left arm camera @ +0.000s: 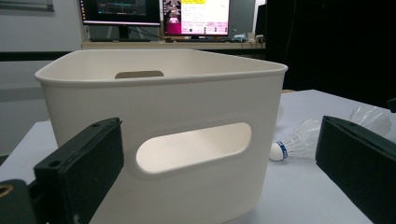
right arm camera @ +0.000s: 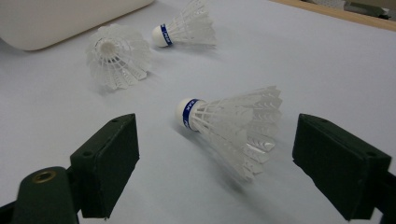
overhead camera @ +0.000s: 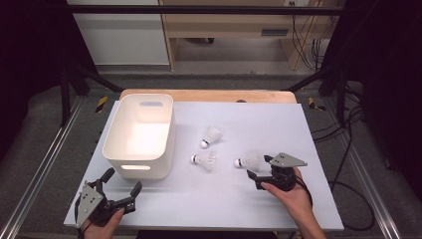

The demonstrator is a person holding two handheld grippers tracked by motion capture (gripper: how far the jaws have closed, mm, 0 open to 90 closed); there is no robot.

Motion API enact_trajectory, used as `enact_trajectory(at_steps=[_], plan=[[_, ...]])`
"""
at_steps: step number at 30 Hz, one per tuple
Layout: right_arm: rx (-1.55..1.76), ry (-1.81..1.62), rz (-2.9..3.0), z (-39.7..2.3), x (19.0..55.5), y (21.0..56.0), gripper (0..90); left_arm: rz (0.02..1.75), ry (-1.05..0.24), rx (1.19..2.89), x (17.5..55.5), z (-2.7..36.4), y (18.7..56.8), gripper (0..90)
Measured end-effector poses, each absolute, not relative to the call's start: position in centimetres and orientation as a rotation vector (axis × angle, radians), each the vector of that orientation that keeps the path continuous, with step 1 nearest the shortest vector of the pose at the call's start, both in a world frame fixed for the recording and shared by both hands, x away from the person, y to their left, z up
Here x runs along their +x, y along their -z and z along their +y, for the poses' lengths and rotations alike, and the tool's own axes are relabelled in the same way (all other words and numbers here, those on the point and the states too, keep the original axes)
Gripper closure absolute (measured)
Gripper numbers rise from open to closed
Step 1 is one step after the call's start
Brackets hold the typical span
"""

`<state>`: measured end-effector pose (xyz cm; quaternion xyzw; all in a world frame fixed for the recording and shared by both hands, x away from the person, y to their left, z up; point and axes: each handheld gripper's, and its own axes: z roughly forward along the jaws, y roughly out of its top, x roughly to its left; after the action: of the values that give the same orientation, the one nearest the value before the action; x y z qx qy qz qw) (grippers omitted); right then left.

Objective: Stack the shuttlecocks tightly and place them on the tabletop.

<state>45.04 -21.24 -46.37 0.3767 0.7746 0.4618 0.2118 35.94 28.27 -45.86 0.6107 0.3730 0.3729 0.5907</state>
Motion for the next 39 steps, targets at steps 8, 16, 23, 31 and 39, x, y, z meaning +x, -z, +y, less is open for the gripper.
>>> enact_trajectory(at_steps=[8,16,23,31,39], plan=[[1.059,-1.263,2.182,-20.9,45.7,46.5,19.7,0.864,-0.859,1.427,36.2,28.1,46.0,1.3],[1.088,-1.227,2.223,-20.8,46.5,46.8,25.6,0.857,-0.858,1.438,36.2,27.9,46.0,1.3],[1.079,-1.211,2.241,-20.6,47.1,46.8,36.7,0.851,-0.863,1.448,36.1,27.9,46.0,1.3],[1.053,-1.179,2.301,-20.1,47.5,47.2,55.2,0.852,-0.861,1.442,36.1,27.9,46.0,1.3],[1.02,-1.159,2.35,-20.0,47.4,47.3,74.4,0.848,-0.855,1.449,36.0,27.8,46.0,1.5]])
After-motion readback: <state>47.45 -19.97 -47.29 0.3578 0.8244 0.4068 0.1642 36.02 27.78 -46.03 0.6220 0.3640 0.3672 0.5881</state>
